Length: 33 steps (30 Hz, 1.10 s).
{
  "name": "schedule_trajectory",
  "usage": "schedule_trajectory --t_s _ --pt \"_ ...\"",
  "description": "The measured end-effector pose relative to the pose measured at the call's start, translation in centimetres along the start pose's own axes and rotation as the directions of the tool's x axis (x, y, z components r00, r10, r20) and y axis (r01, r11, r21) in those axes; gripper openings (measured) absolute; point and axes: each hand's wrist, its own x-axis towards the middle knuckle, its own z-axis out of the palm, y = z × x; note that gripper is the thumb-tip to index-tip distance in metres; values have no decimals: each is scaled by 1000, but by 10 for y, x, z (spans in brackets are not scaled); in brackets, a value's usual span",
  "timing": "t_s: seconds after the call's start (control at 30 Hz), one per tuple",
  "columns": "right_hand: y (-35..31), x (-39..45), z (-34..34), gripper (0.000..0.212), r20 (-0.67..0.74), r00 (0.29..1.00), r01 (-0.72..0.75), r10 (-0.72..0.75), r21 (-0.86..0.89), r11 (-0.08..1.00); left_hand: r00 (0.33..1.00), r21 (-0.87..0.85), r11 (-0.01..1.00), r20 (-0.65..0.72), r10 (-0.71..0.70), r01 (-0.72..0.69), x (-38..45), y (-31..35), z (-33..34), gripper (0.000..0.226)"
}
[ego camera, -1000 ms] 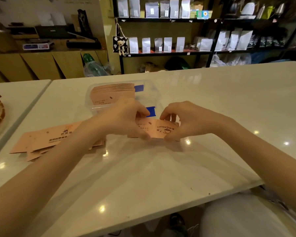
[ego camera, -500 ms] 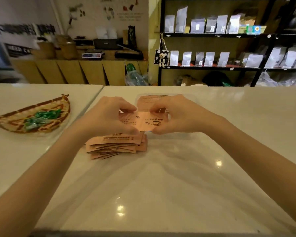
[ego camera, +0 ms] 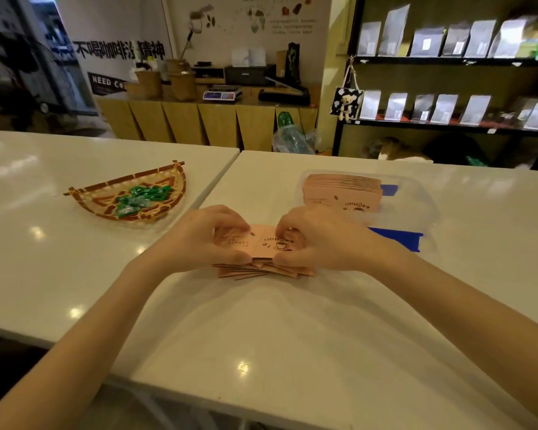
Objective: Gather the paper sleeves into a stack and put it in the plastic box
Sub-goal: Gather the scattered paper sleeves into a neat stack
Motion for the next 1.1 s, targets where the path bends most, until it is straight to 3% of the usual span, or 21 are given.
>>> schedule_trajectory --t_s 0.17,0.33,0.43,0.5,0.6,0.83,1.1 --pt "5 -10 -4 46 -38 998 -41 44 78 996 999 -62 997 -17 -42 41 -4 -5 2 50" --pt "20 -24 -5 26 -171 925 -229 338 459 858 939 -120 954 -182 -293 274 -5 -23 -6 54" --pt "27 -28 0 23 69 875 -422 480 598 682 880 -146 884 -113 -462 445 -2 -29 -3 62" --pt "29 -31 3 32 270 813 -557 515 617 556 862 -170 853 -36 -505 493 -3 -26 1 51" --pt "29 -31 6 44 331 769 -612 548 629 479 853 -197 835 13 -521 513 -1 -22 3 43" --pt "11 -25 15 53 272 811 -573 519 550 607 825 -200 802 67 -561 562 3 -19 4 58" --pt "-6 -12 25 33 239 827 -543 509 575 612 831 -84 827 26 -556 556 5 -4 10 58"
